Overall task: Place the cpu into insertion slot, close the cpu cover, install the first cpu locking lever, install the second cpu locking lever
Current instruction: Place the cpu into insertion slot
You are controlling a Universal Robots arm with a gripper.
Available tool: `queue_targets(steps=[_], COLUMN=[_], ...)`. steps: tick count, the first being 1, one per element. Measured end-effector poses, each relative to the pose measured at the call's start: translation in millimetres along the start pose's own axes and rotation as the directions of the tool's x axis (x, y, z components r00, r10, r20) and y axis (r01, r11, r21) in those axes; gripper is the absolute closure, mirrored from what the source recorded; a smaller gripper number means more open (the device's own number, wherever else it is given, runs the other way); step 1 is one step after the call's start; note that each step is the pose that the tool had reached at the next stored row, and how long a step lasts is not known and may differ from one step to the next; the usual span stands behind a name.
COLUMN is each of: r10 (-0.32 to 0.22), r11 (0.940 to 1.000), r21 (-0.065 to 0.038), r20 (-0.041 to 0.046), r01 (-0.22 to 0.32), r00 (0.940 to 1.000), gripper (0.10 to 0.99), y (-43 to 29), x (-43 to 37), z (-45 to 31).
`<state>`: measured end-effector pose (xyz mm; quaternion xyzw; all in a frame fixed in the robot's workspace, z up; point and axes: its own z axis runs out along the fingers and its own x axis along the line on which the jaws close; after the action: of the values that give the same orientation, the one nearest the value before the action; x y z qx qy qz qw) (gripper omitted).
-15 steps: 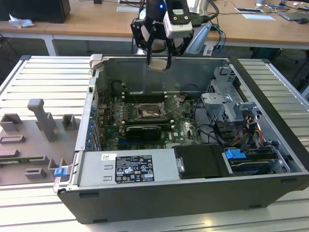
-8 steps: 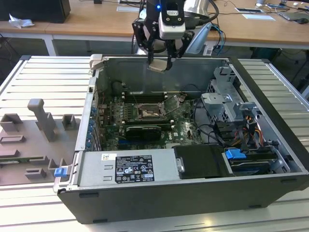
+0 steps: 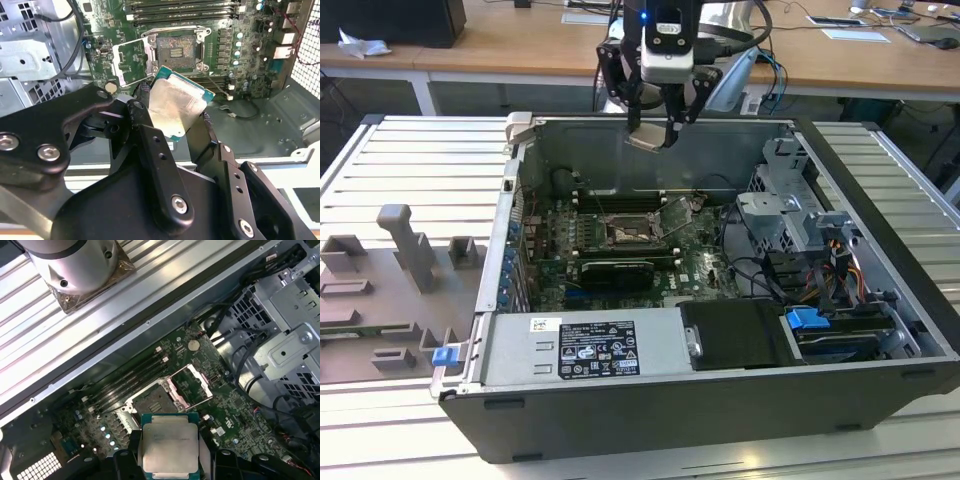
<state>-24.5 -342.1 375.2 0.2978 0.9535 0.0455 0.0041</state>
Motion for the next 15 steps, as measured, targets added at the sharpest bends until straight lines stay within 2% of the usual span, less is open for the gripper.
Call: queue_targets(steps=[5,15], r10=[0.044,0.126], r11=[0.999,0.992], r21=[-0.001,-0.003], r20=[0.0039,0.0111], r01=[-0.044,-0.126], r00=[0.999,0.992], gripper=[0.549,0.549], y=[-0.1,-0.5], x=[0.0,0.4], z=[0.8,2.2])
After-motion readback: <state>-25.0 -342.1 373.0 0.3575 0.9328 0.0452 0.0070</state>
